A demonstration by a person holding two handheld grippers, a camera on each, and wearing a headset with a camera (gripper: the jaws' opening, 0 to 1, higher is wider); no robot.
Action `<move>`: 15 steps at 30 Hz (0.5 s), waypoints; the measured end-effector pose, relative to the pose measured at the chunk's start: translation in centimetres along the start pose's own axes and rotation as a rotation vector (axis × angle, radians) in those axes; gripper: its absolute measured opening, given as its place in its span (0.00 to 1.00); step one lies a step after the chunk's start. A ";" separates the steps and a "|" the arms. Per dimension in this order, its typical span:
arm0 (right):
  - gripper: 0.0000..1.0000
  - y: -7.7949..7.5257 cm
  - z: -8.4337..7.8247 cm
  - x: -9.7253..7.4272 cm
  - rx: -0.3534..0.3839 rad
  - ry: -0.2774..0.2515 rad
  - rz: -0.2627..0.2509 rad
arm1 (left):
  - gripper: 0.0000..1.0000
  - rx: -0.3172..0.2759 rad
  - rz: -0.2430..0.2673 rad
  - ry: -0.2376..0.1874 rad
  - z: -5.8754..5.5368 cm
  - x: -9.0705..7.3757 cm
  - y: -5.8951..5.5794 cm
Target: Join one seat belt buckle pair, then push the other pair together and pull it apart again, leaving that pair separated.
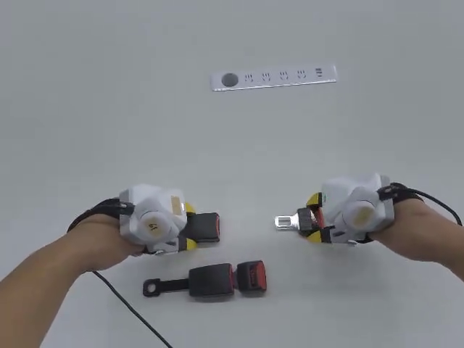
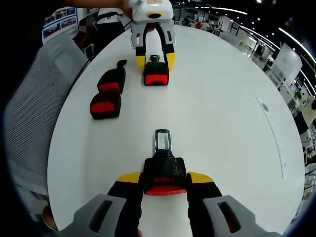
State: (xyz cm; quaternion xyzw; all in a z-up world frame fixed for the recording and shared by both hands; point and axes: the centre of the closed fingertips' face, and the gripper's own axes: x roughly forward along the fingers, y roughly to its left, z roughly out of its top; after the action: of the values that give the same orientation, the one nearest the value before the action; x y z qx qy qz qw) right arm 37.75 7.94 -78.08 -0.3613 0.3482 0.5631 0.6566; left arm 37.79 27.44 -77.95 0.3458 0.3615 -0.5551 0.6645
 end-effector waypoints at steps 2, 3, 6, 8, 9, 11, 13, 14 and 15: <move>0.32 0.0 0.0 0.0 -0.004 -0.001 0.003 | 0.34 -0.001 -0.004 -0.003 -0.1 0.1 0.0; 0.32 0.1 0.0 0.0 -0.007 -0.002 0.005 | 0.34 0.002 -0.006 -0.005 -0.1 0.1 0.0; 0.32 0.1 0.0 0.1 -0.012 -0.003 0.011 | 0.34 0.007 -0.009 -0.006 0.0 0.1 -0.1; 0.32 0.1 -0.1 0.2 -0.014 -0.004 0.015 | 0.34 0.010 -0.009 -0.007 0.0 0.1 -0.1; 0.32 0.1 -0.1 0.3 -0.016 -0.003 0.015 | 0.34 0.018 -0.010 -0.007 0.0 0.1 -0.2; 0.32 0.1 -0.2 0.3 -0.020 -0.002 0.017 | 0.34 0.025 -0.011 -0.007 0.0 0.1 -0.2; 0.32 0.1 -0.2 0.4 -0.025 -0.001 0.018 | 0.34 0.029 -0.011 -0.005 0.0 0.2 -0.2; 0.32 0.1 -0.2 0.4 -0.025 0.000 0.018 | 0.34 0.030 -0.010 -0.004 0.1 0.2 -0.3; 0.32 0.1 -0.3 0.4 -0.026 0.001 0.018 | 0.34 0.033 -0.009 -0.003 0.1 0.2 -0.3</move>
State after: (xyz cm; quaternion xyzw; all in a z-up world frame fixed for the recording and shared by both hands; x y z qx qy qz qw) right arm 37.65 7.93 -78.56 -0.3667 0.3444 0.5734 0.6466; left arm 37.54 27.27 -78.07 0.3543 0.3529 -0.5643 0.6569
